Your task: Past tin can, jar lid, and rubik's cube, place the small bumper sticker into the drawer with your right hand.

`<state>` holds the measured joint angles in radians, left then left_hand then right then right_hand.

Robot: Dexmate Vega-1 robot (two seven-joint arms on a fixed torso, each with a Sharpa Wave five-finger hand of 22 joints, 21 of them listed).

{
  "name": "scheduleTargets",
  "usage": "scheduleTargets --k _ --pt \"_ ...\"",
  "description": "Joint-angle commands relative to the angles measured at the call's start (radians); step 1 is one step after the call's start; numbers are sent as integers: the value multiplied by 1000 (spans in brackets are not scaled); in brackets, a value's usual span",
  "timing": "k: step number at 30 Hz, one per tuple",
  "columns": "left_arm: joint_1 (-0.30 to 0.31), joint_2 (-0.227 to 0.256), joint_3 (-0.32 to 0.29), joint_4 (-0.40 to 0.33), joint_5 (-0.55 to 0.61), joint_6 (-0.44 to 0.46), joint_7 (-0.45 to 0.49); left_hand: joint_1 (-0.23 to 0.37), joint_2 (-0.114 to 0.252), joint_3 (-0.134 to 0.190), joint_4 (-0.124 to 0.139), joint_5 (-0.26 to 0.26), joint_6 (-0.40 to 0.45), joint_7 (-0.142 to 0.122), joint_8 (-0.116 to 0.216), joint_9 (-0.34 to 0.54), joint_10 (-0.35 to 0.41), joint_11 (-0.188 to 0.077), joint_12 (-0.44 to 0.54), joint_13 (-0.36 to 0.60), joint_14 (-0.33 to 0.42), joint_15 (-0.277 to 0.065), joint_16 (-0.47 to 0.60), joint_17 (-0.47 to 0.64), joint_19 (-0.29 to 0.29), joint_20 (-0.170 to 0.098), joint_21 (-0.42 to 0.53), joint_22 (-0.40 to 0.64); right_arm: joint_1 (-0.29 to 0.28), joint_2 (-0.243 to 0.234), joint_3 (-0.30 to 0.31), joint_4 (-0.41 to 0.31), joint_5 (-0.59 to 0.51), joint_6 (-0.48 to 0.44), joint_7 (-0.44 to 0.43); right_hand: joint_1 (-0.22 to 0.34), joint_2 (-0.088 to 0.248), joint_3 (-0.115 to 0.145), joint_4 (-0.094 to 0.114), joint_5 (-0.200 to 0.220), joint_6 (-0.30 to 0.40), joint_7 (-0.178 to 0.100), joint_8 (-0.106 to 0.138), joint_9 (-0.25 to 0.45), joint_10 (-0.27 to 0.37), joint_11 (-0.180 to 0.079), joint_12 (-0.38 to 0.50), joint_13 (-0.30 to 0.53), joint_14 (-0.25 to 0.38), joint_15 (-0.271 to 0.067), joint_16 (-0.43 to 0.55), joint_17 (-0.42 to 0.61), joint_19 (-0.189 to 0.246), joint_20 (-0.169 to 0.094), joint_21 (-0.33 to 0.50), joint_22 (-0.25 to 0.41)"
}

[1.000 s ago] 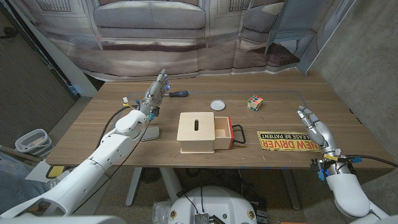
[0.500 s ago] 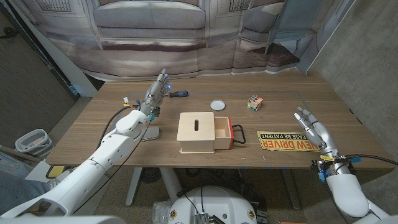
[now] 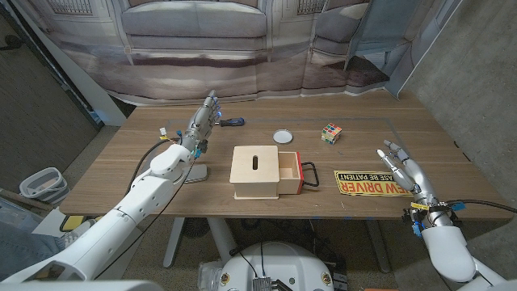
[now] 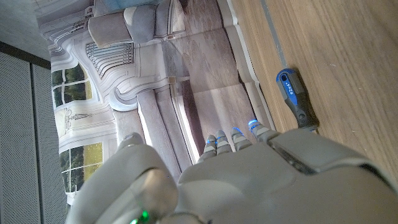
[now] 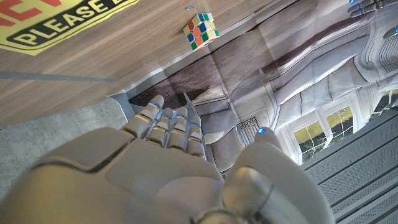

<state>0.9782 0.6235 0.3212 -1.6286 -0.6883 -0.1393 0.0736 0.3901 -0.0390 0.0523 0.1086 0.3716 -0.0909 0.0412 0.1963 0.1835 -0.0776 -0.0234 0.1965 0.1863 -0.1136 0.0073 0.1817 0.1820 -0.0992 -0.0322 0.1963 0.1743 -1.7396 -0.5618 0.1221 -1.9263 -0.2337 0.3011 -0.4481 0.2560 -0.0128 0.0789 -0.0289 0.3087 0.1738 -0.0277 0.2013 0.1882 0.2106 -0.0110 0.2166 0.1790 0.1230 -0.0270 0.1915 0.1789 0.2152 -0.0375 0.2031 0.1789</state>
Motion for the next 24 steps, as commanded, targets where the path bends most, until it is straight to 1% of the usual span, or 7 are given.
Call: scheduleTargets --k 1,4,10,24 --pt "14 5 -2 -7 -1 -3 3 1 11 -7 0 5 1 -5 -1 2 -7 -2 3 -1 -7 2 5 1 -8 -31 3 6 -13 -13 -9 -30 -77 -64 -31 13 -5 4 -7 6 5 -10 -1 3 3 -8 1 4 3 -8 -5 5 5 -50 -2 3" --pt "13 3 -1 -4 -1 -3 3 2 11 -8 0 5 1 -5 -1 2 -6 -1 3 -1 -7 1 5 1 -8 -31 3 6 -17 -18 -12 -40 -101 -86 -37 14 -6 4 -8 7 4 -11 -1 3 4 -6 1 4 3 -8 -5 5 5 -50 -2 3" --pt "5 0 7 8 -1 0 -6 2 12 -8 0 5 1 -5 -1 2 -6 -1 3 -1 -8 3 4 1 -8 -30 3 6 -33 -25 -20 -73 -178 -159 -65 17 -6 3 -10 8 6 -11 0 3 4 -9 1 4 4 -10 -5 5 6 -51 -2 3" --pt "-10 0 11 9 6 2 -13 4 13 -11 -1 5 0 -3 -1 2 -7 1 3 -1 -8 6 5 1 -8 -28 3 6 -42 -46 -41 -100 -242 -234 -86 20 -2 4 -12 11 5 -14 -1 3 6 -10 1 5 5 -13 -4 5 8 -52 -2 3"
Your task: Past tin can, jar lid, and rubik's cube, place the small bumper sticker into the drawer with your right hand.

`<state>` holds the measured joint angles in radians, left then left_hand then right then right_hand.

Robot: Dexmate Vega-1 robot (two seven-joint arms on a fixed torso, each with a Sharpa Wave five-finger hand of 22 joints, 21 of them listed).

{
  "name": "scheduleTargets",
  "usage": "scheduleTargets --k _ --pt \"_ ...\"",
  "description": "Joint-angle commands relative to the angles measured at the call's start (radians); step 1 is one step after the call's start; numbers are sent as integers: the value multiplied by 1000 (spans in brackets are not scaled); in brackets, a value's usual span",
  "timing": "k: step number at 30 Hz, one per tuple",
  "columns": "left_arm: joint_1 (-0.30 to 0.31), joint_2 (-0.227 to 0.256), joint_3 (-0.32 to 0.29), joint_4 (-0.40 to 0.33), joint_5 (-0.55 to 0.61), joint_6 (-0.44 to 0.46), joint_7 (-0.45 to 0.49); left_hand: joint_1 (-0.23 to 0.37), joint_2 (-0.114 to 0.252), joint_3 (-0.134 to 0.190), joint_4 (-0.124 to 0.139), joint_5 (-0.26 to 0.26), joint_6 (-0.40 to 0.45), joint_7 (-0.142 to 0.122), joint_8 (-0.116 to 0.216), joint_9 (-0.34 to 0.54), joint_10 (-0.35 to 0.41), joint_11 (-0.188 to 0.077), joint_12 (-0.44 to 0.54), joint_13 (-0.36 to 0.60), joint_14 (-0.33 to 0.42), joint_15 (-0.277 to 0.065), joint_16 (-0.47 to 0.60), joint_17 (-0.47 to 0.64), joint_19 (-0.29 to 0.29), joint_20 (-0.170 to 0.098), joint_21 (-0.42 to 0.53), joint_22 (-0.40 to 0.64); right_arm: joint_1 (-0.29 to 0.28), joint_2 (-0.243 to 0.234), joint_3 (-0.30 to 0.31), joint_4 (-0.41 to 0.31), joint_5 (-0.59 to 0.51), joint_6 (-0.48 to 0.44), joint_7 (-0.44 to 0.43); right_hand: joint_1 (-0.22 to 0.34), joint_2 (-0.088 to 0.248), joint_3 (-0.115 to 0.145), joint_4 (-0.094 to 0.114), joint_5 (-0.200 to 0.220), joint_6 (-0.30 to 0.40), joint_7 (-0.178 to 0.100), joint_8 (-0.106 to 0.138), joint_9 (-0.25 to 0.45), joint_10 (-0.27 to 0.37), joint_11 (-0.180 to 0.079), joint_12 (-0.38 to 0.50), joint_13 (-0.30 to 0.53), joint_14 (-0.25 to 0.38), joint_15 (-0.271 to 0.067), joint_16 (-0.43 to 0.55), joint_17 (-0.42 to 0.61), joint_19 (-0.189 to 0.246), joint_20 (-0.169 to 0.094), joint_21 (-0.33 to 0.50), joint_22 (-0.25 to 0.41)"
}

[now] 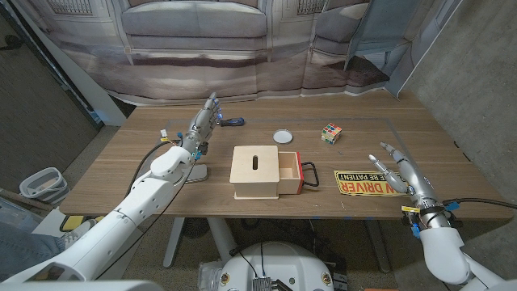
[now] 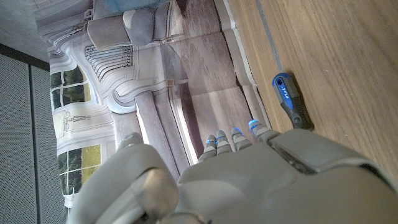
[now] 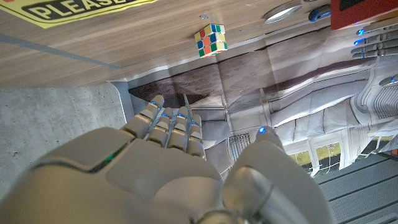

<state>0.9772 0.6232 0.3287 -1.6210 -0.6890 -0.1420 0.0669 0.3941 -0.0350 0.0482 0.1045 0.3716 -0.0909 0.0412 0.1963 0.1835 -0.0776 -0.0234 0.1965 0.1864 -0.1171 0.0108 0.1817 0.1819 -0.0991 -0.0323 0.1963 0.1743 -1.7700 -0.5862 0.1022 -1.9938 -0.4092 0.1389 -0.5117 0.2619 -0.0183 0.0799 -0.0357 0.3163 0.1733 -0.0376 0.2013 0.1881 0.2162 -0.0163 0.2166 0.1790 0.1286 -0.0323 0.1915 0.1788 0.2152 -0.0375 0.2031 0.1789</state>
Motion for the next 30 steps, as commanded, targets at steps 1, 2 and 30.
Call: scheduleTargets --k 1,2,30 --pt "-11 0 4 2 8 5 -6 0 10 -7 3 5 1 -2 -1 2 -7 1 3 -1 -5 2 5 1 -8 -28 3 6 -10 -25 -24 -33 -71 -78 -22 14 3 3 -5 4 6 -5 -1 3 1 -5 0 5 0 -7 -4 5 8 -52 -2 3" --pt "-13 1 4 3 8 6 -8 0 10 -8 3 5 1 -3 -1 2 -7 1 3 -1 -5 2 5 1 -8 -28 3 6 -8 -27 -27 -32 -76 -83 -24 15 3 2 -5 4 5 -4 -1 3 0 -11 0 5 0 -8 -4 5 8 -51 -2 3" --pt "-24 -7 9 26 4 6 -22 2 13 -12 3 5 3 -3 0 2 -8 2 3 -1 -5 2 4 1 -11 -24 2 6 13 -93 -93 -49 -123 -239 -27 41 14 5 -21 20 70 -51 16 3 53 -27 15 5 61 -22 11 5 69 -29 16 4"
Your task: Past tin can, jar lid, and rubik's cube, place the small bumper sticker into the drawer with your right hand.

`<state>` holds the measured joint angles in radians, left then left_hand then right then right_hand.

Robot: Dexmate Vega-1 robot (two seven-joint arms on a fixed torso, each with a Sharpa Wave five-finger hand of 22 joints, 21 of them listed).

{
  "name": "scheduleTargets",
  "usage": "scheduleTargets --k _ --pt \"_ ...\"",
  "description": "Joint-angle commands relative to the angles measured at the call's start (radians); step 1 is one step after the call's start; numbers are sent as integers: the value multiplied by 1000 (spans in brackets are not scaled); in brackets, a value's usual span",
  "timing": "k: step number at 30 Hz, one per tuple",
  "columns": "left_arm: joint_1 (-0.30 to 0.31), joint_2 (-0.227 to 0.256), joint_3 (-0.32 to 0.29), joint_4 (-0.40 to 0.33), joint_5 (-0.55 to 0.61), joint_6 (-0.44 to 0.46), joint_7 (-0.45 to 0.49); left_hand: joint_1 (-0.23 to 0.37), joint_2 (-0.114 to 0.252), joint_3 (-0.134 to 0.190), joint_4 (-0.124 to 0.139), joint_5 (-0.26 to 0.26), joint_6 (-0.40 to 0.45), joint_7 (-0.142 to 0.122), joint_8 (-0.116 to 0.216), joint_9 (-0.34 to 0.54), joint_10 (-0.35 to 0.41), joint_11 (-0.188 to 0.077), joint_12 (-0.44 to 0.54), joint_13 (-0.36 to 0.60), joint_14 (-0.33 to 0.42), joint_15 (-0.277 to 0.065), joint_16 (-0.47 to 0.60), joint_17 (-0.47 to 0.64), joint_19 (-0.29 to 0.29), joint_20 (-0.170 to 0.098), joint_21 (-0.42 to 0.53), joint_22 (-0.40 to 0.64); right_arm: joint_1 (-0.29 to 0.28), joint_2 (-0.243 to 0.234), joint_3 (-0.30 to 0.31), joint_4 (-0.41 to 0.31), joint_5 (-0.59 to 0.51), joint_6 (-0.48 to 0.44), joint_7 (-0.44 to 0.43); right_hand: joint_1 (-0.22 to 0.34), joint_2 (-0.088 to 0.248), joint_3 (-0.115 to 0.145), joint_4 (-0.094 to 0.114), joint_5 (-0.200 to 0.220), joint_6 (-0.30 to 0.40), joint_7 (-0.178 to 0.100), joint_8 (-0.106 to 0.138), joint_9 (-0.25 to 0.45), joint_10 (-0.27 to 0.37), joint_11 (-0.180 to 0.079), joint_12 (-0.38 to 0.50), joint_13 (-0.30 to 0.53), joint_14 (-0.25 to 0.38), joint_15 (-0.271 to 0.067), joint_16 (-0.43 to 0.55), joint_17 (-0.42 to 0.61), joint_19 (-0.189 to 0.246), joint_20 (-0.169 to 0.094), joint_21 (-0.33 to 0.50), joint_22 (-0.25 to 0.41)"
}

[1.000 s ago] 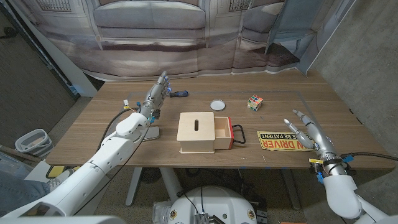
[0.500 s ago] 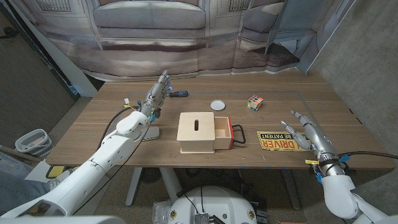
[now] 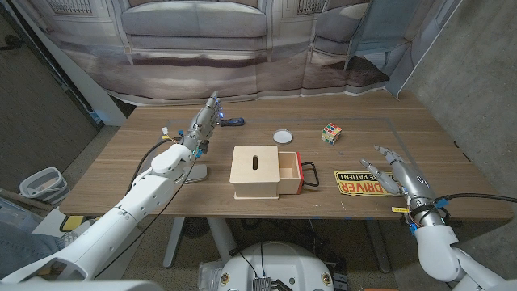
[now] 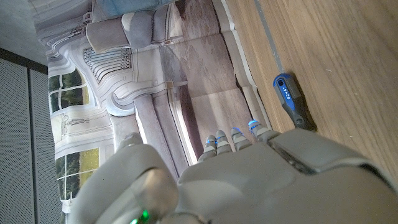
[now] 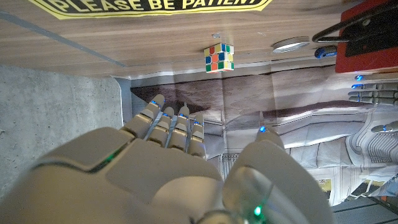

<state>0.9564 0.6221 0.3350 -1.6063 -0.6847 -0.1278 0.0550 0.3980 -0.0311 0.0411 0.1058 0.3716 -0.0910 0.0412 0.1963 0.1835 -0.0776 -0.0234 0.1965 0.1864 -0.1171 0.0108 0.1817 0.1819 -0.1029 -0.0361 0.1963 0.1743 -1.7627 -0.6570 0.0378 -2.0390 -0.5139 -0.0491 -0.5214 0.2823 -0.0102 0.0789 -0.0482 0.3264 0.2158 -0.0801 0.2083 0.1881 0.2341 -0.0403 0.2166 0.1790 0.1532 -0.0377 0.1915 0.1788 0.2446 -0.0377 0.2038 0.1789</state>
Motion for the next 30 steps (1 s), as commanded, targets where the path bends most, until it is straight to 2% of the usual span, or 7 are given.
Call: scheduleTargets --k 1,6,10,16,22,26,30 --pt "-4 -7 3 13 -2 -6 -11 -2 9 -5 1 5 3 -3 0 2 -8 2 3 -1 -6 2 4 1 -8 -21 2 6 5 -23 -31 -5 -21 -58 -19 24 6 6 -11 11 42 -11 13 3 42 1 16 5 51 -19 14 5 54 -28 19 4" --pt "-5 -5 4 8 2 -3 -7 -2 10 -6 1 5 4 -2 0 2 -8 1 3 -1 -6 3 4 1 -9 -20 2 6 1 -27 -39 -4 -25 -77 -36 29 7 6 -14 12 54 -20 14 3 54 -5 19 5 67 -19 15 5 70 -8 22 4" --pt "-4 -4 4 2 5 -2 -3 -1 10 -7 1 5 5 -2 0 2 -8 3 3 -1 -6 3 4 1 -10 -20 2 6 -3 -33 -44 -3 -24 -85 -45 32 6 5 -17 12 57 -26 12 3 58 -13 18 5 79 -14 15 5 86 27 25 4" --pt "-4 -5 5 -1 5 -2 -3 -1 11 -8 1 5 6 0 1 2 -8 4 3 -1 -6 4 5 1 -10 -19 2 6 -9 -44 -54 2 -37 -96 -68 34 -2 -2 -21 9 74 -41 12 3 79 -21 22 5 113 -11 20 6 124 58 32 4" --pt "-3 -4 6 -2 5 -1 -4 0 12 -10 1 5 6 -2 1 2 -8 3 3 -1 -6 5 5 1 -12 -19 1 6 -16 -57 -66 4 -64 -125 -85 41 -11 -5 -28 8 84 -47 13 3 89 -27 24 6 129 -6 20 5 141 74 34 4" --pt "3 -3 3 -6 6 -5 -1 0 12 -11 1 5 8 -2 1 2 -8 3 3 -1 -6 4 5 1 -12 -17 1 6 -15 -65 -77 2 -81 -157 -87 46 -16 -6 -33 9 89 -50 14 3 91 -29 24 6 132 -4 18 4 143 77 33 3" --pt "8 -1 0 -8 4 -9 -1 0 12 -11 1 5 8 -2 1 2 -7 1 4 -1 -6 4 5 1 -12 -16 2 6 -9 -74 -89 3 -90 -185 -84 54 -22 -7 -39 10 100 -56 15 4 93 -36 23 6 133 1 15 4 138 94 28 3"
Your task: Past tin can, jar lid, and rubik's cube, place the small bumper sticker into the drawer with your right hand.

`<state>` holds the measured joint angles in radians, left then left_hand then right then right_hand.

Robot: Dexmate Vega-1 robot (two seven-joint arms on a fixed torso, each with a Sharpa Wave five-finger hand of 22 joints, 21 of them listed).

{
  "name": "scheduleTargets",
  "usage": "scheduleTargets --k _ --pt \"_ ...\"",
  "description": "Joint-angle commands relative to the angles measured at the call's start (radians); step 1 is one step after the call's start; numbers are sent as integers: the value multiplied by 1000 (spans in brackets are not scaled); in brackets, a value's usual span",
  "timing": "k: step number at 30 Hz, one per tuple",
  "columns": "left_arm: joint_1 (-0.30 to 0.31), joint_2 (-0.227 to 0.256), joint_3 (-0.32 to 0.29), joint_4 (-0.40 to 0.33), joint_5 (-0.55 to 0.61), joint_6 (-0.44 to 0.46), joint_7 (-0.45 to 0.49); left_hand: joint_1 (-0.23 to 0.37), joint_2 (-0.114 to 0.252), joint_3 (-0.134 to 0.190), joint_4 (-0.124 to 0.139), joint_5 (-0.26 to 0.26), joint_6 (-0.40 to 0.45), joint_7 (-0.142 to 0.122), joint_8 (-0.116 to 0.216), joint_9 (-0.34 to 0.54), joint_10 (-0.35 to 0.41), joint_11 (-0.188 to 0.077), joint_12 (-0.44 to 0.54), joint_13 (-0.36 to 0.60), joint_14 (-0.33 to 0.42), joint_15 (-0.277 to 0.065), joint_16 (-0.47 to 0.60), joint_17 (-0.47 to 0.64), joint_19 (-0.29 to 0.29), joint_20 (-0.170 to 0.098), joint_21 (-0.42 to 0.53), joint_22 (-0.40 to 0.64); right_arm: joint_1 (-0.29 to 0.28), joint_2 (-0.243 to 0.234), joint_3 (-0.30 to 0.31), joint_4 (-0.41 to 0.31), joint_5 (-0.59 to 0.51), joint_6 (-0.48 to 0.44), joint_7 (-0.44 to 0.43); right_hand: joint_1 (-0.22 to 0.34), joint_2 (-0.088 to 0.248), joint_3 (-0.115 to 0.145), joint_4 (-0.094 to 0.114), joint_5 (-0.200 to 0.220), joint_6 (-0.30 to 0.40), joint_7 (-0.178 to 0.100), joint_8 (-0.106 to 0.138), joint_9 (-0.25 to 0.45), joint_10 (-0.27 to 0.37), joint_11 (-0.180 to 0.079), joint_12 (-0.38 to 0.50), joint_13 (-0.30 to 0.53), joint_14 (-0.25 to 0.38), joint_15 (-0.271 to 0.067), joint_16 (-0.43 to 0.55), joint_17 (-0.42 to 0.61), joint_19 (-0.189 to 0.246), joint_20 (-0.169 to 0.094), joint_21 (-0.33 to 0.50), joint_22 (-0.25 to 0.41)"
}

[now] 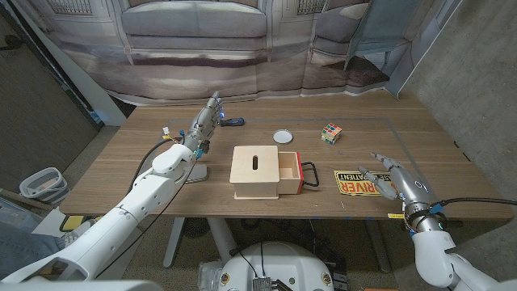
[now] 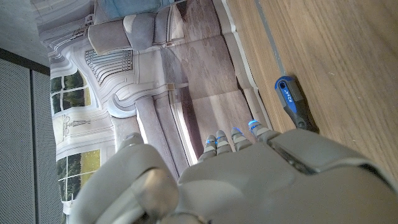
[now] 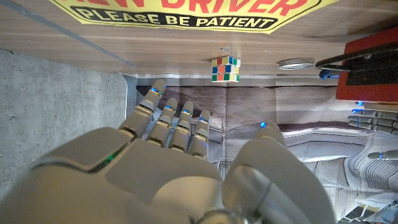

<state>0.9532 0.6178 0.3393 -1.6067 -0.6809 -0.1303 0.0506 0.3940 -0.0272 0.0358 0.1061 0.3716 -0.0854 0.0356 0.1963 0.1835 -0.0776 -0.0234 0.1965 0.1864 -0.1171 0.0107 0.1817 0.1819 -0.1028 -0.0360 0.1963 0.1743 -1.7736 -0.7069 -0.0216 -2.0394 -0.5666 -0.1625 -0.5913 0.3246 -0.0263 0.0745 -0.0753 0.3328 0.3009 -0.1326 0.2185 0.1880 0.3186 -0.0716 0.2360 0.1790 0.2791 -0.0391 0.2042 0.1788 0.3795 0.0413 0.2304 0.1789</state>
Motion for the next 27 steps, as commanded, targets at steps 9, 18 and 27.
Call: scheduleTargets --k 9,18,27 --pt "10 -1 -4 7 -7 -8 -4 5 9 -8 0 5 5 3 2 2 -8 0 3 -1 -6 5 5 1 -13 -14 2 6 14 -44 -50 -11 -34 -125 6 21 -12 -5 -19 5 12 -7 0 4 4 -6 -1 7 7 28 -4 5 8 47 -3 4" --pt "-1 -3 2 24 -6 -9 -19 5 10 -10 0 5 5 3 1 2 -7 2 4 -1 -7 5 5 1 -13 -14 2 6 25 -63 -68 -33 -35 -190 32 28 -14 -7 -23 7 0 -11 -8 4 -9 -8 -8 8 -8 45 -13 5 -7 71 -13 4" --pt "-7 -7 -3 31 -8 -18 -22 6 11 -12 0 5 7 3 2 2 -6 7 4 -1 -6 6 5 1 -14 -14 2 6 32 -86 -80 -42 -28 -242 53 34 -16 -7 -27 8 1 -12 -10 4 -10 -12 -9 8 -11 36 -15 6 -9 87 -16 4"
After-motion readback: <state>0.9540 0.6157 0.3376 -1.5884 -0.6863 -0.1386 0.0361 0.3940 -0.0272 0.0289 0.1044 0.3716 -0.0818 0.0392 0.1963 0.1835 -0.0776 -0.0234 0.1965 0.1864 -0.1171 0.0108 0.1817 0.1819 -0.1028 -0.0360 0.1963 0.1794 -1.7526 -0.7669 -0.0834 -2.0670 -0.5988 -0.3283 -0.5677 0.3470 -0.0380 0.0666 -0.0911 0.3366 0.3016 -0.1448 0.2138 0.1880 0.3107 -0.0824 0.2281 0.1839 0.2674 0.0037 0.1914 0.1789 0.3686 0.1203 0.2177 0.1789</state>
